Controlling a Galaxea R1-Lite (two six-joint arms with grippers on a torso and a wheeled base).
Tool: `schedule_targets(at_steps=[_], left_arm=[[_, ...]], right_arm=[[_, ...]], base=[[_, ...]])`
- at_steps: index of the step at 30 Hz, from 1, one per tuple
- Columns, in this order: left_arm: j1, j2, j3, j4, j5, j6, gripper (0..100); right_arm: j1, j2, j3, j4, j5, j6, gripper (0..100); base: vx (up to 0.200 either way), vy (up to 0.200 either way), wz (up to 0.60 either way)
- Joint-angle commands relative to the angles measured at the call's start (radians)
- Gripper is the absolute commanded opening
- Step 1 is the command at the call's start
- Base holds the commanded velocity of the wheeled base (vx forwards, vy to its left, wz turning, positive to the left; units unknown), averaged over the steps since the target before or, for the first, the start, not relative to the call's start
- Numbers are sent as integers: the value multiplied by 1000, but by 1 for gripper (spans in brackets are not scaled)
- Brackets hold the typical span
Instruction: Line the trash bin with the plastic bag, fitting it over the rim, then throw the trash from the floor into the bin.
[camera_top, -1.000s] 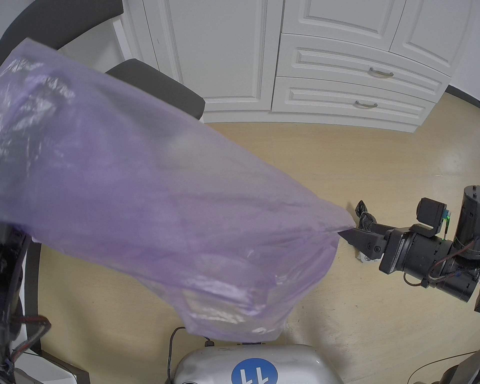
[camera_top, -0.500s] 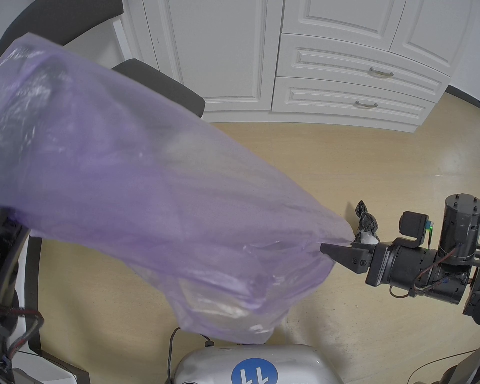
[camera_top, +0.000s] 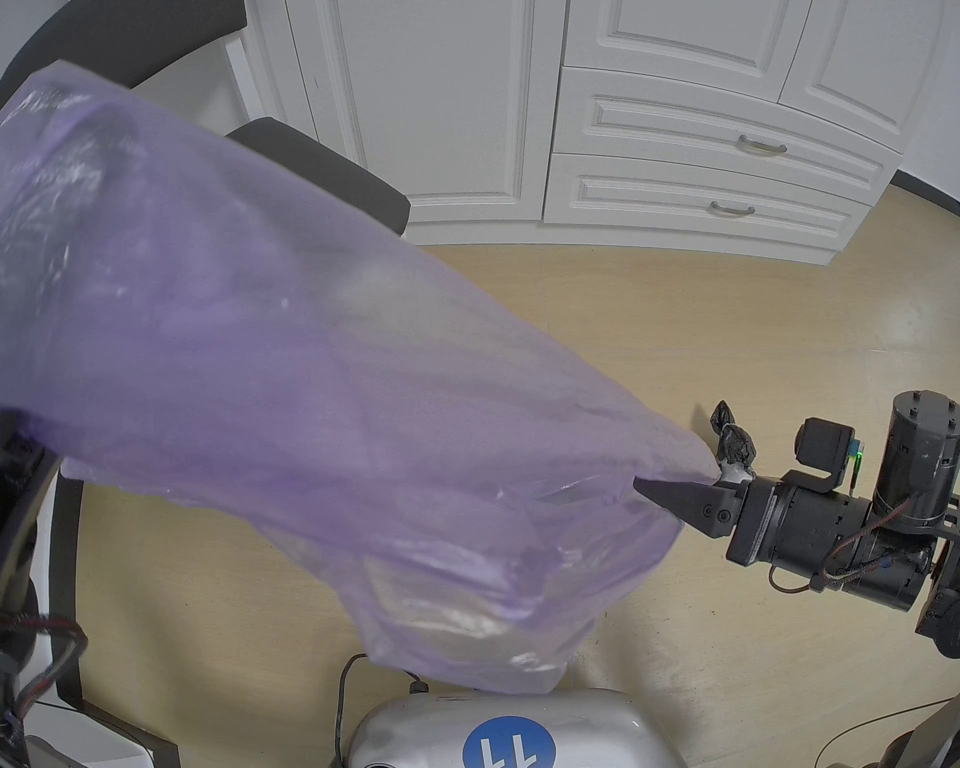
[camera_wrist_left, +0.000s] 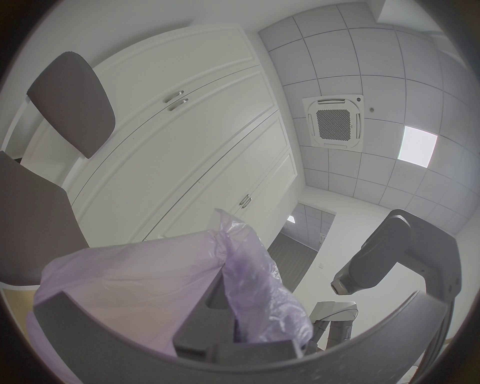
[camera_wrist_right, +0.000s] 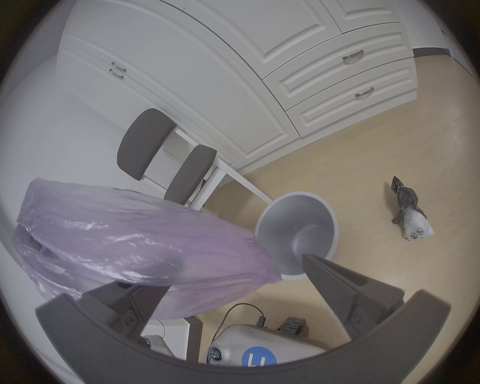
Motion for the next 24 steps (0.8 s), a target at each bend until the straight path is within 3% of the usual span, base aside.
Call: schedule_targets(at_steps=[1, 10, 24], left_arm=[[0, 0, 0, 0, 0, -1, 0], [0, -30, -12, 0, -29, -67, 0], [2, -43, -11, 0, -29, -67, 0]], right_arm=[[-5, 12, 4, -2, -1, -2, 100], [-11, 4, 22, -2, -4, -13, 100], [-31, 10, 44, 1, -2, -59, 100]], base=[[0, 0, 0], [0, 0, 0], [0, 0, 0]])
